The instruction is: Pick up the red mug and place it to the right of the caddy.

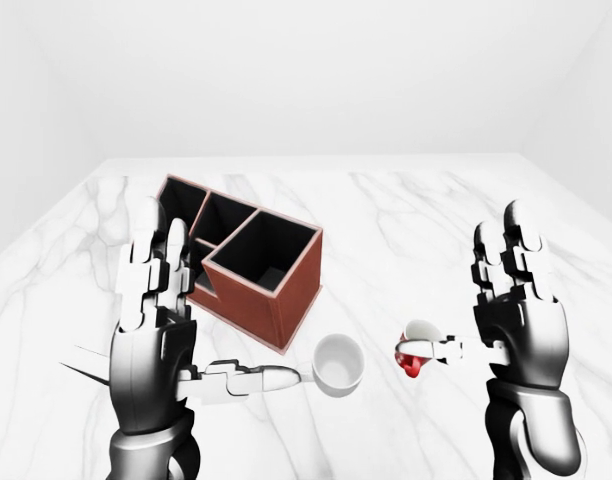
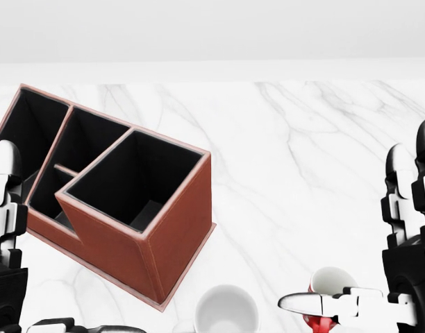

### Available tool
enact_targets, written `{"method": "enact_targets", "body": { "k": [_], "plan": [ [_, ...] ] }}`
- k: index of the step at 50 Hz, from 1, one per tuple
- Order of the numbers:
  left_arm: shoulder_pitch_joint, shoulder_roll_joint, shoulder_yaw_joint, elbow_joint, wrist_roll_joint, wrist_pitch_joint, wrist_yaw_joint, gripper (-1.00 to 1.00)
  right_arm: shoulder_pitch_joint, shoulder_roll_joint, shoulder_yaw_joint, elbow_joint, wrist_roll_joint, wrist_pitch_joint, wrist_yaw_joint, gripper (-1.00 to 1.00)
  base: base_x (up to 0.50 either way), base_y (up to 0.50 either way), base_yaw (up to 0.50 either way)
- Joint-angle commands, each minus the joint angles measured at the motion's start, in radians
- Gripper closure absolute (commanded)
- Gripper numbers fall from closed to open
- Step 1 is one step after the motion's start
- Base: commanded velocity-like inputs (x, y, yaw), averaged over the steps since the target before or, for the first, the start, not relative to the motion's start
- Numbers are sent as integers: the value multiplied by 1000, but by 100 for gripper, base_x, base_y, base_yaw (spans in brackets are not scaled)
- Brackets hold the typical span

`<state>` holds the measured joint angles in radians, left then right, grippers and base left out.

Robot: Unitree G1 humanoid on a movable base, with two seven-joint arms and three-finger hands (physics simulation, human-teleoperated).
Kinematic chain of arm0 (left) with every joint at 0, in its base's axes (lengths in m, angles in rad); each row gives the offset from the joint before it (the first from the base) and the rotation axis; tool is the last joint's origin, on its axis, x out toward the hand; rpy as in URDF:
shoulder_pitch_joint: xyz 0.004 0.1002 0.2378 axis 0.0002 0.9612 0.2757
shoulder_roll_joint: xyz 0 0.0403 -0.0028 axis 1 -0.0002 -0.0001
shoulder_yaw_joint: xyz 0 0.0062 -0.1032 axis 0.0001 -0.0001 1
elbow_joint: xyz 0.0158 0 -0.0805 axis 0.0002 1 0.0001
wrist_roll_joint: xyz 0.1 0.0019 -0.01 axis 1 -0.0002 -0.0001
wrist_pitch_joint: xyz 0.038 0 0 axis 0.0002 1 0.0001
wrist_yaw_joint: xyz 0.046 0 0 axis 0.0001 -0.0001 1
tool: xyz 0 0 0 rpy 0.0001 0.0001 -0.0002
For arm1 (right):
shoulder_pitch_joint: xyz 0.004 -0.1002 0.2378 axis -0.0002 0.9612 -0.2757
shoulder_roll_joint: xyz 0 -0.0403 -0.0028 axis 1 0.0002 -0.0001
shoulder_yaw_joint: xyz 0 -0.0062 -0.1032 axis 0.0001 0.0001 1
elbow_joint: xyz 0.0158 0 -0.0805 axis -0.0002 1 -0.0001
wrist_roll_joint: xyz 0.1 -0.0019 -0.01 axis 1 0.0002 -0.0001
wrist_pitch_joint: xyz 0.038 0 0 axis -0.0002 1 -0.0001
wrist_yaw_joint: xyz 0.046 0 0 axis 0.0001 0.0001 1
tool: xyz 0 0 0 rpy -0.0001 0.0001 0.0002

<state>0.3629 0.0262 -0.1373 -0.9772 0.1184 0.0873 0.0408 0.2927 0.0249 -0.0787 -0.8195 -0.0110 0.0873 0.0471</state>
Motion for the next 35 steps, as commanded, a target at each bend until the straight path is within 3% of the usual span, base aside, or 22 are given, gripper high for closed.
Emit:
{"method": "enact_targets", "body": {
  "k": [1, 15, 19, 35],
  "plan": [
    [-45, 2, 2, 113, -3, 0, 14, -100, -42, 1, -16, 85, 14, 0, -13, -100, 0, 0, 0],
    [-47, 0, 6, 117, -3, 0, 12, -100, -39, -5, 7, 124, -39, 0, -14, -100, 0, 0, 0],
    [-48, 0, 8, 112, -4, 0, 12, -100, -34, 0, 6, 110, -20, 0, -9, -100, 0, 43, 0],
    [-46, 2, 4, 111, -4, 0, 13, -100, -42, 2, -11, 94, 5, 0, -12, -100, 0, 0, 0]
  ]
}}
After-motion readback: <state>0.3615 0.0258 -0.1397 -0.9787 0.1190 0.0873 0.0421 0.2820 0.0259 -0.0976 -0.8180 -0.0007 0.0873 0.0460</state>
